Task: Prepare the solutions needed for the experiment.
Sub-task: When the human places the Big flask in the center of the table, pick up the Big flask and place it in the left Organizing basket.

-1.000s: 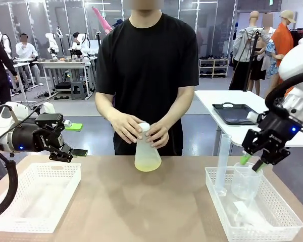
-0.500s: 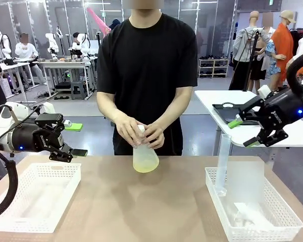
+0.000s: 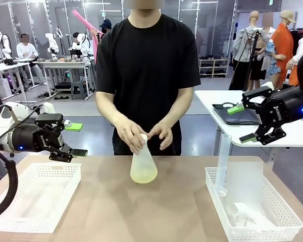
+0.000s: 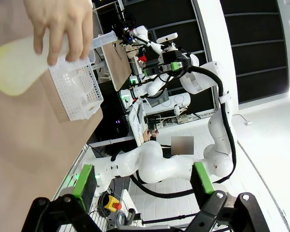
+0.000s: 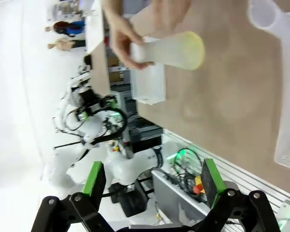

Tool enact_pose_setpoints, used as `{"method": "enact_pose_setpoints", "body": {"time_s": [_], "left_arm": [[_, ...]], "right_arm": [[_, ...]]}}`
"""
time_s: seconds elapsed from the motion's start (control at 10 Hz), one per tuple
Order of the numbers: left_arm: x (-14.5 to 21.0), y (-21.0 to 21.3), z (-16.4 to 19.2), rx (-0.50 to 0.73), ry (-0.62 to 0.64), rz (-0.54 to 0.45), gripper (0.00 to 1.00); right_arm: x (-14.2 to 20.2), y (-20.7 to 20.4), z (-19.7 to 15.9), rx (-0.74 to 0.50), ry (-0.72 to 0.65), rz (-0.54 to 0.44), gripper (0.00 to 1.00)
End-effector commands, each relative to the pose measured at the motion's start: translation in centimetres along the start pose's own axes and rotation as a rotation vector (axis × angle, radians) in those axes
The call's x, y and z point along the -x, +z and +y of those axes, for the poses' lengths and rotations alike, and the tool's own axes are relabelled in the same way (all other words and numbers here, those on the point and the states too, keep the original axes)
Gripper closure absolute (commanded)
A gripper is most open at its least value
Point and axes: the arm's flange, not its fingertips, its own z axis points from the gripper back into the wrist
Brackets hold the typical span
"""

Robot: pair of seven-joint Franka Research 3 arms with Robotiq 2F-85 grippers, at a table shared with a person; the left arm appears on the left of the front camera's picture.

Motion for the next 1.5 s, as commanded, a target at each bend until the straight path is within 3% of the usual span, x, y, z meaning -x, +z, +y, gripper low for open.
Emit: {"method": "enact_pose_setpoints", "body": {"time_s": [0.0, 0.4, 0.8, 1.4], "left_arm": [[0.0, -0.1, -0.2, 0.017, 0.0, 0.001, 0.0], [0.0, -0.1, -0.2, 0.017, 0.0, 0.001, 0.0], [0.0, -0.1, -0.2, 0.017, 0.0, 0.001, 0.0], [0.0, -0.1, -0.2, 0.017, 0.0, 0.001, 0.0]], "right_arm": [[0.7, 0.8, -0.8, -0.109, -0.012, -0.011, 0.0], [1.3, 0.9, -1.7, -0.304, -0.027, -0.056, 0.0], [0.6, 0.6, -1.6, -0.321, -0.028, -0.021, 0.0], [1.0, 1.0, -1.8, -0.303, -0.054, -0.047, 0.0]]}}
